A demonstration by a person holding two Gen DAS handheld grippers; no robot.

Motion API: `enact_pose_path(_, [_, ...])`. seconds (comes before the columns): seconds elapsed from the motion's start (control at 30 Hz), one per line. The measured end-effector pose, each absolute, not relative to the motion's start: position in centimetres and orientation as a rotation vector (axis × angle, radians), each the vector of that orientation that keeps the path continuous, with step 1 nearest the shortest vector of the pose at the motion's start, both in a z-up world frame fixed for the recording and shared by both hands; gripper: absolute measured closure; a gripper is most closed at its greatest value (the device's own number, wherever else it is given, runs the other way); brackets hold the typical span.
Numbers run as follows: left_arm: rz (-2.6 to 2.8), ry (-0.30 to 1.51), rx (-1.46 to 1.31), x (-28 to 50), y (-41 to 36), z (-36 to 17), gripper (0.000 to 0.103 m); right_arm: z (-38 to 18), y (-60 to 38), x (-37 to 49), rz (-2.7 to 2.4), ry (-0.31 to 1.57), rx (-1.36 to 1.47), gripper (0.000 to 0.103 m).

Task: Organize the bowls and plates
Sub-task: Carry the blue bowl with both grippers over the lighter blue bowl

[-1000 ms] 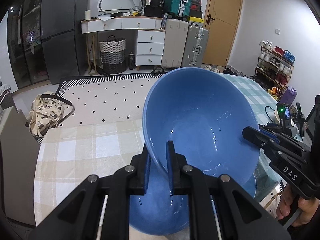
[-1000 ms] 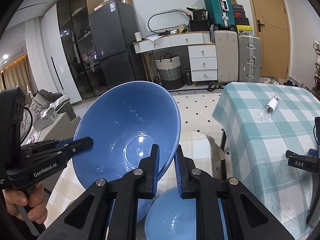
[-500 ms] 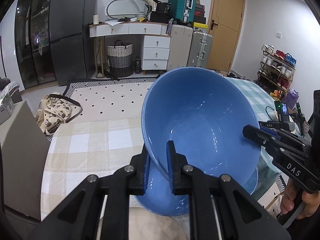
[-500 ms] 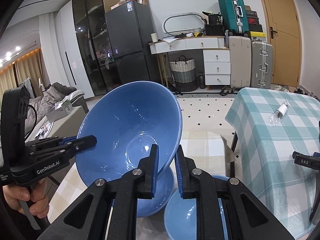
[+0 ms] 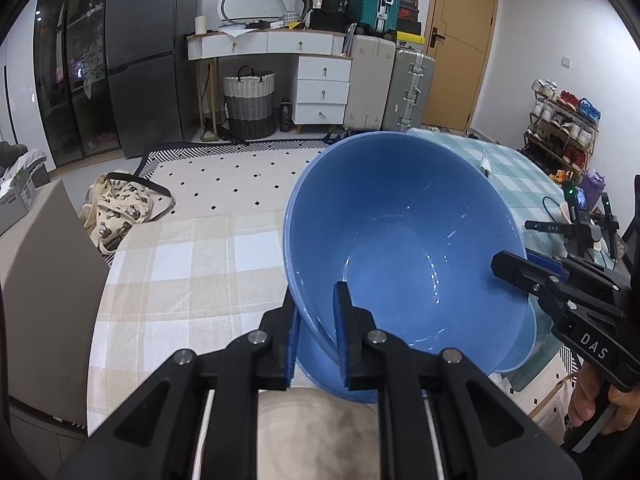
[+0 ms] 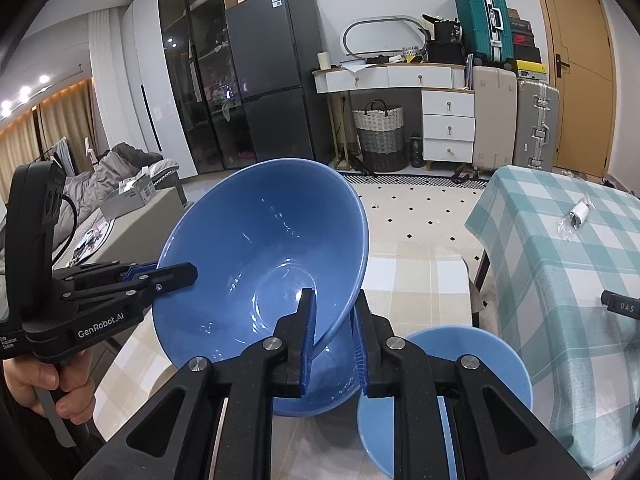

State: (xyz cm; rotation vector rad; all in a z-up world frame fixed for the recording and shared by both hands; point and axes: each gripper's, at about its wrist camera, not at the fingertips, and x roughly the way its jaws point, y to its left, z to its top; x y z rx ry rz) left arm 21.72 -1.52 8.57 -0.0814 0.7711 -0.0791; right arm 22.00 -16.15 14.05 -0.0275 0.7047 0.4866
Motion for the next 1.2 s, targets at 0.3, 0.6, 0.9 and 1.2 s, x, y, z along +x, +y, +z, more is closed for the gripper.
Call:
enact_pose_path(0.3, [-0.077, 0.819, -0.083, 22.2, -1.2, 6.5, 0.089, 12.0, -15.5, 22.5, 0.479, 0.750, -0.043, 0.085])
enact_pose_path(0.6, [-0.072, 0.861, -0.070, 22.9, -1.4, 4.8, 0.089, 10.2, -15.4, 23.3, 0.474, 0.796, -0.057, 0.085])
enact_pose_path(0.9, [-0.071, 0.910, -0.051, 23.6, -1.8, 3.0, 0.088, 8.5, -15.2, 24.2, 0.463, 0.849, -0.074, 0.084])
enact_pose_path(1.2, [-0.066, 0.948, -0.031, 24.4, -2.1, 1.8, 0.088, 7.0, -14.8, 24.9, 0.447, 0.889, -0.102, 0.084])
